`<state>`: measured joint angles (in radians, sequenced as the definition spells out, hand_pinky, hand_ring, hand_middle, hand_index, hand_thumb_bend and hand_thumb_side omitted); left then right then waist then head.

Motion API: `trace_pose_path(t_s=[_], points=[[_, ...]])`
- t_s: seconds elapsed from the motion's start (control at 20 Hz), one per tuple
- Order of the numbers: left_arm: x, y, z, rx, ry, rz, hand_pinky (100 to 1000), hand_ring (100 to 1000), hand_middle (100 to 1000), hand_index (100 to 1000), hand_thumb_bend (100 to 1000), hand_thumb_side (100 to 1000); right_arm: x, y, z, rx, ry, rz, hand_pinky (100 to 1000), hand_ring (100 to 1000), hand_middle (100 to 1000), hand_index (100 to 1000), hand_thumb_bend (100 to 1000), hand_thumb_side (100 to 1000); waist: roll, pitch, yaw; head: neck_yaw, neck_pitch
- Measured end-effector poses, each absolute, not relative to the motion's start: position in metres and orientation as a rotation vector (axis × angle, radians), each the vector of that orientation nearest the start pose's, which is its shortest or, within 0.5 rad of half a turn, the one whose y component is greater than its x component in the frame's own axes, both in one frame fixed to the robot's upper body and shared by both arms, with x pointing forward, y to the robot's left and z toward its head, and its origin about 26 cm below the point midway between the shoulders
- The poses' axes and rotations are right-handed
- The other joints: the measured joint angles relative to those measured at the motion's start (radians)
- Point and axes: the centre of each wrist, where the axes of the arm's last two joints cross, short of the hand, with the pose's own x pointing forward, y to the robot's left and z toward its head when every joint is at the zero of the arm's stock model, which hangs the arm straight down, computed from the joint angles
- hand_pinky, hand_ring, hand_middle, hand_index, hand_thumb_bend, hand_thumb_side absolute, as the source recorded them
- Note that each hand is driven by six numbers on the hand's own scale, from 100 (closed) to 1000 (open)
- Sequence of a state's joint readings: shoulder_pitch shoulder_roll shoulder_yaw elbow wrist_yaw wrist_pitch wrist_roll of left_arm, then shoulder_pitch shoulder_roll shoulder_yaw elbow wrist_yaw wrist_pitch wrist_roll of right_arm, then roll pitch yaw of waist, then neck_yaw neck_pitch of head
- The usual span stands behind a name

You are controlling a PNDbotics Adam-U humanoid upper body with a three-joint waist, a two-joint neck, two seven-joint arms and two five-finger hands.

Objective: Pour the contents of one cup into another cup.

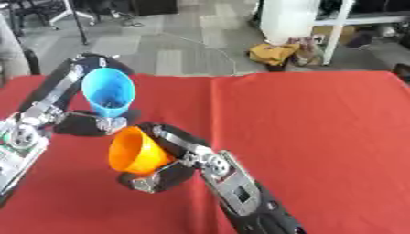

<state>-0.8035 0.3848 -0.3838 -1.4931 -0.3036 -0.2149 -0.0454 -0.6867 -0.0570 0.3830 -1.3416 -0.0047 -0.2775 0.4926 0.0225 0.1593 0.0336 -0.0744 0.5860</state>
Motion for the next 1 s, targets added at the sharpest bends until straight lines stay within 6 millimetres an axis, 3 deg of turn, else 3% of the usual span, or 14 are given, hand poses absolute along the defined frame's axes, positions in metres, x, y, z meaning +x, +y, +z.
trace_pose_path(t_s=[1.0], points=[[0.401,0.163,0.209,0.372,-2.36,-1.189,469,425,415,700,489,100,0.389,-0.09,0.121,0.727,-1.953,0.963,701,415,678,748,328,100,0.0,0.002,-0.007,0.001,0.0]])
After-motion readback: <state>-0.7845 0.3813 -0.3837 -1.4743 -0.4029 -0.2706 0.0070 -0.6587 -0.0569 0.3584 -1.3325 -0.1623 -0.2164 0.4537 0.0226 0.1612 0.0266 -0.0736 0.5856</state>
